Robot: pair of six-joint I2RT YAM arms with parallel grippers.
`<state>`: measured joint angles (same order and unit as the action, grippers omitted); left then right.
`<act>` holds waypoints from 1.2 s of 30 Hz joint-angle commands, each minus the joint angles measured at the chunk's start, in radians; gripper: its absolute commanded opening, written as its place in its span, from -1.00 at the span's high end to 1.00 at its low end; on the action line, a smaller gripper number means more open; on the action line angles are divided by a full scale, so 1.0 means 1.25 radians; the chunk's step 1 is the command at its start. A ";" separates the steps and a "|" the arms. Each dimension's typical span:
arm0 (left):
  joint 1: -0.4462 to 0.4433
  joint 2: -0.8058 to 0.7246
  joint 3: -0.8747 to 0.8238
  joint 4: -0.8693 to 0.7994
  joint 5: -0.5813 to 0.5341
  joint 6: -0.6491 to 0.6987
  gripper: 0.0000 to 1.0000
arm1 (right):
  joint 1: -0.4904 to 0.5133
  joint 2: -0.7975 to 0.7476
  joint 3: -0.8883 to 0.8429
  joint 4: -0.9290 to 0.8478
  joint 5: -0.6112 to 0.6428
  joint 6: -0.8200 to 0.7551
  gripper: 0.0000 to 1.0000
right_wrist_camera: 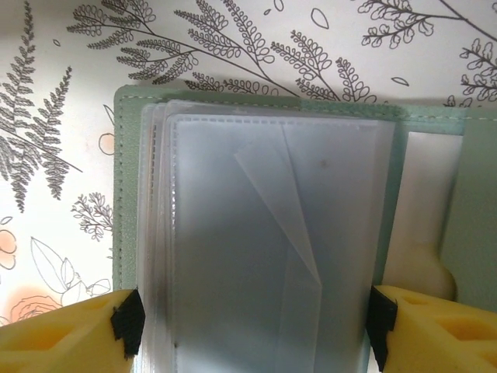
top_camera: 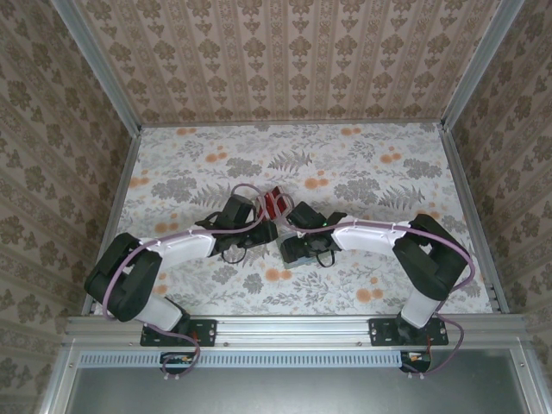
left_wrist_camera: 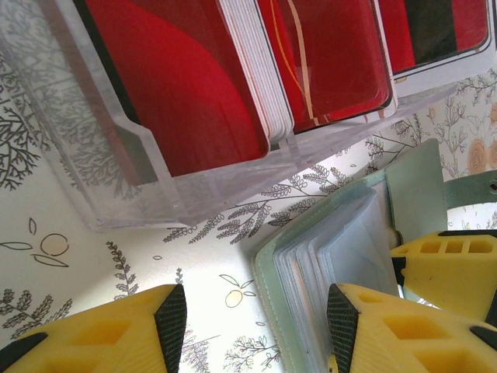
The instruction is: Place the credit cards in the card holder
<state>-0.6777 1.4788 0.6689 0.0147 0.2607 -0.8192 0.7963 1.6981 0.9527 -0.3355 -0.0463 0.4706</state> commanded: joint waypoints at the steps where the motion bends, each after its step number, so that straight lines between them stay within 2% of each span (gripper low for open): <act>1: 0.007 -0.022 -0.006 0.008 -0.003 -0.009 -0.07 | -0.001 -0.041 -0.018 0.017 -0.036 0.008 -0.56; 7: 0.008 -0.021 -0.001 0.006 -0.001 -0.006 -0.07 | -0.017 -0.050 -0.021 0.001 -0.006 0.003 -0.40; 18: 0.009 -0.027 -0.006 0.005 -0.003 -0.008 -0.07 | -0.005 0.014 0.002 -0.005 0.006 -0.008 -0.39; 21: 0.008 -0.027 -0.006 0.003 -0.004 -0.007 -0.07 | -0.003 0.021 0.002 -0.002 0.010 -0.005 -0.30; 29: 0.009 -0.025 -0.002 0.002 0.001 -0.005 -0.07 | -0.008 -0.003 -0.004 0.000 0.000 -0.006 0.23; 36: 0.006 -0.009 -0.005 0.018 0.013 -0.010 0.01 | -0.074 -0.027 -0.081 0.123 -0.130 0.053 0.29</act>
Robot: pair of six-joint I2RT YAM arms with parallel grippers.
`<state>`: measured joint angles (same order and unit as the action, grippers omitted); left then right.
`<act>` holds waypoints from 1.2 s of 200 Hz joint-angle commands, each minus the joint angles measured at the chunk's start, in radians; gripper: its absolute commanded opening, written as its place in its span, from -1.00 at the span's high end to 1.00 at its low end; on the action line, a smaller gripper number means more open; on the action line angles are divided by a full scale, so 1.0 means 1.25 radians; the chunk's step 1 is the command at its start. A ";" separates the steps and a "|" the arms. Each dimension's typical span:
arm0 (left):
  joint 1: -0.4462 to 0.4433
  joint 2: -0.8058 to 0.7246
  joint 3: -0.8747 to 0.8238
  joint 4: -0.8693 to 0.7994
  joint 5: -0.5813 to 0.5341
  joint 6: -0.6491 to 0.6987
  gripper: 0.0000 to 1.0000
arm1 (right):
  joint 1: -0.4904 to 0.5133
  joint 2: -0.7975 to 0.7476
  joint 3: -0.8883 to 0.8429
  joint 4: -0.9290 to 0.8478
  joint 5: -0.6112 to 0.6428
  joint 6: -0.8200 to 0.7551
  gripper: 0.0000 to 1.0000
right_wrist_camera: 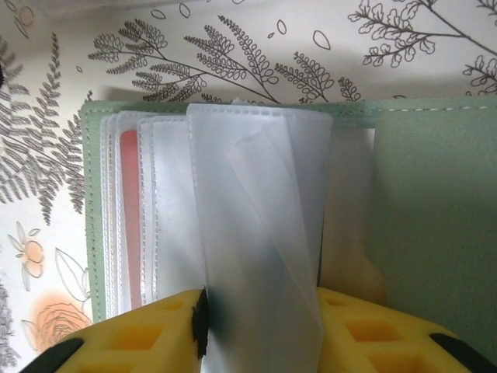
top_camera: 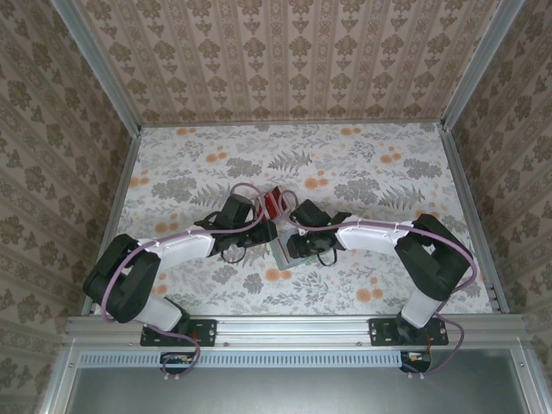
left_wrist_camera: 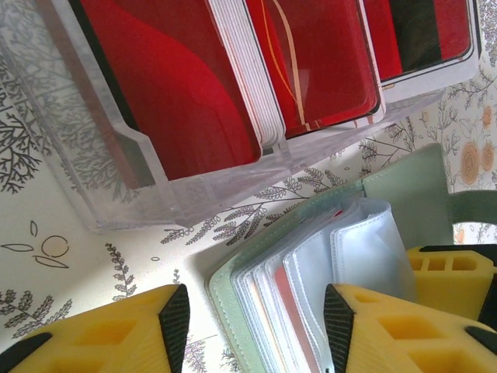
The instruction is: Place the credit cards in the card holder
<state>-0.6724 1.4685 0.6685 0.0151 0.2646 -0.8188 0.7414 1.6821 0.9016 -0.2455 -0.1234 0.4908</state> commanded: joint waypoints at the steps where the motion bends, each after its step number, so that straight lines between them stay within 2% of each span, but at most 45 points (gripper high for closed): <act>1: 0.002 0.002 -0.006 0.019 0.011 -0.010 0.03 | -0.041 -0.014 -0.051 0.073 -0.091 0.048 0.36; 40: 0.000 0.011 -0.006 0.020 0.012 -0.009 0.13 | -0.100 -0.006 -0.117 0.218 -0.223 0.106 0.61; 84: -0.011 0.049 0.014 -0.006 0.008 0.008 0.22 | -0.150 0.004 -0.174 0.336 -0.313 0.165 0.62; 133: -0.034 0.092 0.042 -0.013 0.004 0.015 0.22 | -0.155 0.014 -0.197 0.379 -0.335 0.181 0.68; 191: -0.065 0.139 0.096 -0.095 -0.042 0.044 0.17 | -0.155 0.008 -0.210 0.379 -0.330 0.178 0.68; 240: -0.077 0.061 0.072 -0.072 -0.068 0.012 0.16 | -0.154 0.007 -0.209 0.372 -0.322 0.175 0.69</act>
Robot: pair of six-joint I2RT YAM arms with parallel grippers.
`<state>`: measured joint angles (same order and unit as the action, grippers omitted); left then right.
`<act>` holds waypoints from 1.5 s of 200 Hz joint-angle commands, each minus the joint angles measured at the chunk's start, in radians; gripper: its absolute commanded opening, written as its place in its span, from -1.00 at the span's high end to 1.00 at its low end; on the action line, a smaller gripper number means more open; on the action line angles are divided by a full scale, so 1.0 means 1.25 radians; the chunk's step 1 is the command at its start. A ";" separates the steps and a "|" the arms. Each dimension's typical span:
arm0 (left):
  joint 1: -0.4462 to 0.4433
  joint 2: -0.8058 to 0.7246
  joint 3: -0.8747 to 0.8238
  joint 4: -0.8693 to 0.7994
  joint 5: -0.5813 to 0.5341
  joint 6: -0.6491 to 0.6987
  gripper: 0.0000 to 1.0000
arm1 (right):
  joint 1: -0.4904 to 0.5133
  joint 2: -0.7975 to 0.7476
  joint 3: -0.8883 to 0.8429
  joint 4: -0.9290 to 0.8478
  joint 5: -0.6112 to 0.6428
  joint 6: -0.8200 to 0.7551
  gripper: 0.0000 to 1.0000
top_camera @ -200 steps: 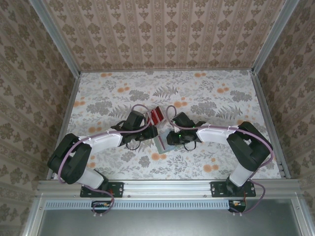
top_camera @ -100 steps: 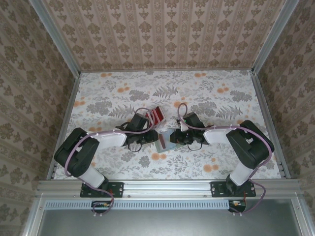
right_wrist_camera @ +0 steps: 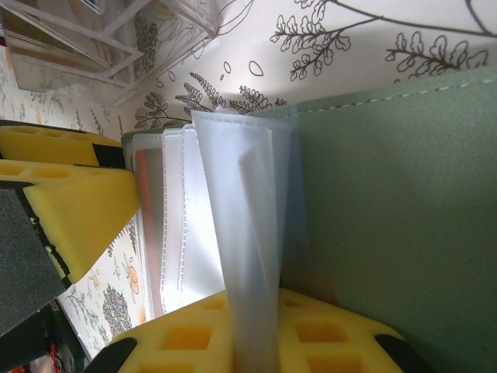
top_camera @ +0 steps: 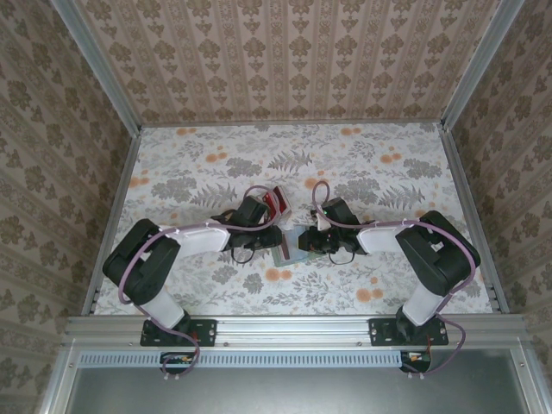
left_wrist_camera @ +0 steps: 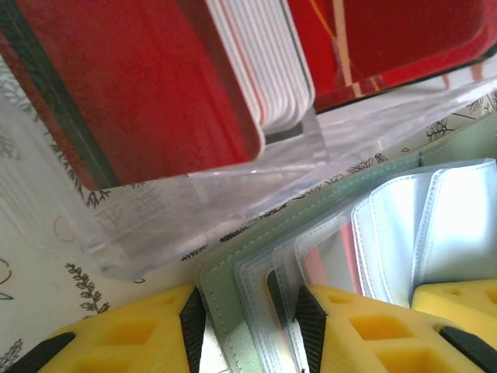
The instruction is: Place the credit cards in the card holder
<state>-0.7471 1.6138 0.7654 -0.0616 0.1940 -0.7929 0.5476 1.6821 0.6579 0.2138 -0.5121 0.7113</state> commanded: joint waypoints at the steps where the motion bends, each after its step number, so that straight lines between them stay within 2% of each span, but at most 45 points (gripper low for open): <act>1: -0.018 -0.058 -0.005 -0.011 -0.013 -0.010 0.16 | 0.001 0.006 -0.014 0.004 -0.011 -0.002 0.69; 57: -0.033 -0.156 -0.013 -0.018 -0.077 -0.021 0.15 | 0.002 0.000 -0.021 0.003 -0.004 0.003 0.69; 116: -0.038 -0.079 -0.008 -0.008 -0.032 -0.030 0.17 | 0.002 -0.006 -0.027 0.006 -0.002 0.005 0.69; 149: -0.046 -0.054 -0.015 0.073 0.019 -0.057 0.26 | 0.002 -0.010 -0.031 0.002 0.000 0.003 0.69; 194: -0.060 -0.058 0.000 0.092 0.028 -0.066 0.29 | 0.005 -0.014 -0.034 0.002 0.004 0.003 0.69; 240: -0.061 -0.010 -0.013 0.127 0.052 -0.090 0.31 | 0.005 -0.018 -0.039 0.008 0.006 0.007 0.68; 281: -0.052 0.037 -0.053 0.166 0.053 -0.109 0.41 | 0.004 -0.042 -0.045 0.009 0.019 0.013 0.53; 300: -0.049 0.037 -0.071 0.172 0.049 -0.117 0.54 | 0.000 -0.069 -0.042 -0.017 0.019 0.003 0.45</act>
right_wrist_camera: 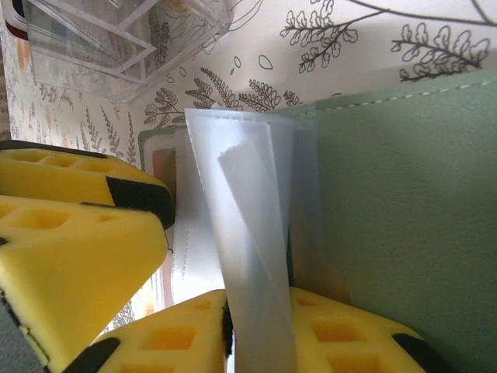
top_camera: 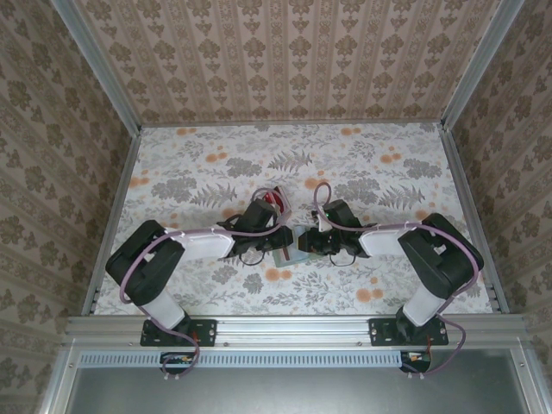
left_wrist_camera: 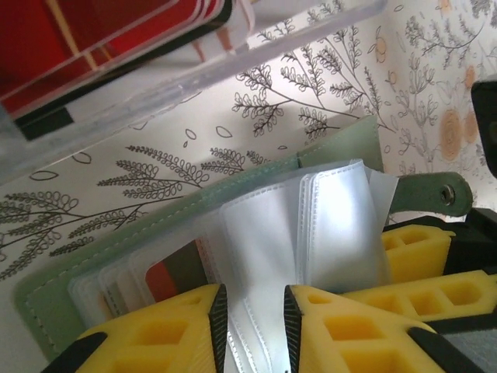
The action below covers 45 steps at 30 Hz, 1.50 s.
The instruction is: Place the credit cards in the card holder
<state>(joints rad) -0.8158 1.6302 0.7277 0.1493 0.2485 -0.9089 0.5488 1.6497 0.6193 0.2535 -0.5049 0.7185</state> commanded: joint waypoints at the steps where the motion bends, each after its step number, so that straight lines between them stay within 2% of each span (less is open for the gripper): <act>1: 0.006 0.024 -0.041 0.003 0.005 -0.024 0.54 | -0.001 -0.046 -0.011 -0.050 0.014 -0.004 0.43; 6: 0.009 0.007 -0.059 0.000 -0.004 -0.025 0.67 | -0.020 -0.131 0.004 -0.163 0.041 -0.047 0.14; 9: 0.008 0.000 -0.061 -0.003 -0.006 -0.024 0.69 | -0.031 -0.196 0.016 -0.238 0.070 -0.080 0.12; 12: 0.008 0.001 -0.055 -0.004 -0.003 -0.020 0.72 | -0.015 -0.261 0.049 -0.337 0.102 -0.147 0.21; 15: 0.009 0.007 -0.044 -0.007 0.001 -0.017 0.75 | 0.023 -0.291 0.065 -0.384 0.118 -0.202 0.48; 18: 0.008 0.012 -0.037 -0.008 0.002 -0.014 0.76 | 0.077 -0.287 0.065 -0.369 0.126 -0.224 0.72; 27: 0.008 0.006 -0.047 0.000 -0.002 -0.018 0.84 | 0.165 -0.100 0.107 -0.244 0.165 -0.185 0.81; 37: 0.010 -0.018 -0.072 -0.002 -0.014 -0.019 0.85 | 0.165 -0.026 0.094 -0.177 0.270 -0.140 0.81; 45: 0.014 -0.017 -0.069 -0.007 -0.013 -0.011 0.85 | 0.118 -0.073 0.043 -0.210 0.351 -0.103 0.81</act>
<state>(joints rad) -0.8089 1.6146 0.6674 0.2134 0.2466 -0.9272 0.7258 1.5917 0.7143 0.0284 -0.1699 0.5598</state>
